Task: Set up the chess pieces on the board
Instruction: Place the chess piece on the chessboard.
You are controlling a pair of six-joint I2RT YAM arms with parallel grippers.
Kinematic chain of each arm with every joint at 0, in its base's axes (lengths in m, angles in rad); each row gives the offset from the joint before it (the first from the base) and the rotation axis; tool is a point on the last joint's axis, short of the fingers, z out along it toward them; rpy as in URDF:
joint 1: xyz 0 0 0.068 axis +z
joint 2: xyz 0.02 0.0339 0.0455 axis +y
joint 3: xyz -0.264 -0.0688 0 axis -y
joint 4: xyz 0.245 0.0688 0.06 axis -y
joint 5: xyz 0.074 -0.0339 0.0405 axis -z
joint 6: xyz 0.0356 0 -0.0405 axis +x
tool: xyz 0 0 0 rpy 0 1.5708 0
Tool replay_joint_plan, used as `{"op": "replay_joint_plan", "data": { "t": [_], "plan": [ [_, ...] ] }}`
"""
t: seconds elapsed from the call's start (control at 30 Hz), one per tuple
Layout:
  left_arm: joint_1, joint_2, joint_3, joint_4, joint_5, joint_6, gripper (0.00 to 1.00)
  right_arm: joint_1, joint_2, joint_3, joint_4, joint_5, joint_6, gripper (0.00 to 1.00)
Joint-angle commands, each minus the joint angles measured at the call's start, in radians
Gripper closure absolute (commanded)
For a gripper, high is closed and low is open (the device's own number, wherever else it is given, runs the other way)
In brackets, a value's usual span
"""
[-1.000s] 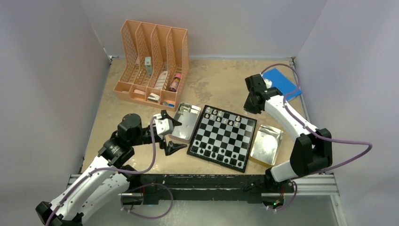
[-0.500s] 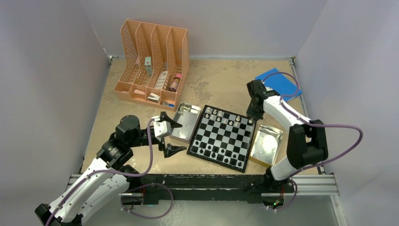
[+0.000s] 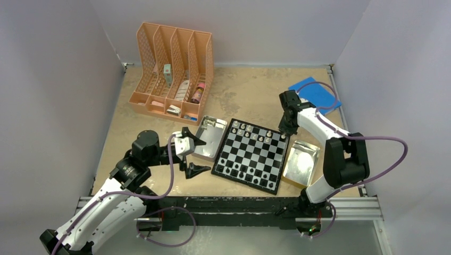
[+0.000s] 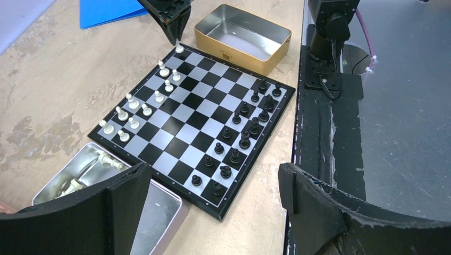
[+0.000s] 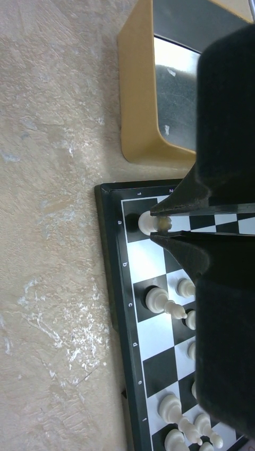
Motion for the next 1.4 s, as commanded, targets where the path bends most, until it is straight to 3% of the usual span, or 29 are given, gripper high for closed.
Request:
{"op": "replay_joint_plan", "data": {
  "t": [0.0, 0.5, 1.0, 1.17, 1.37],
  "plan": [
    [-0.009, -0.004, 0.000, 0.018, 0.018, 0.003, 0.10, -0.004, 0.006, -0.015, -0.010, 0.007, -0.009, 0.86],
    [-0.009, -0.005, 0.000, 0.016, 0.019, 0.007, 0.10, -0.004, 0.016, -0.047, 0.034, -0.008, -0.010, 0.82],
    [-0.012, 0.015, -0.002, 0.010, 0.006, 0.006, 0.10, -0.004, -0.040, 0.013, -0.009, -0.009, 0.004, 0.64],
    [-0.011, 0.013, -0.004, 0.020, -0.085, -0.064, 0.09, -0.002, -0.081, 0.077, -0.019, -0.004, -0.020, 0.60],
    [-0.011, 0.049, 0.030, 0.002, -0.261, -0.184, 0.09, 0.020, -0.167, 0.134, 0.066, -0.128, -0.067, 0.60]
  ]
}}
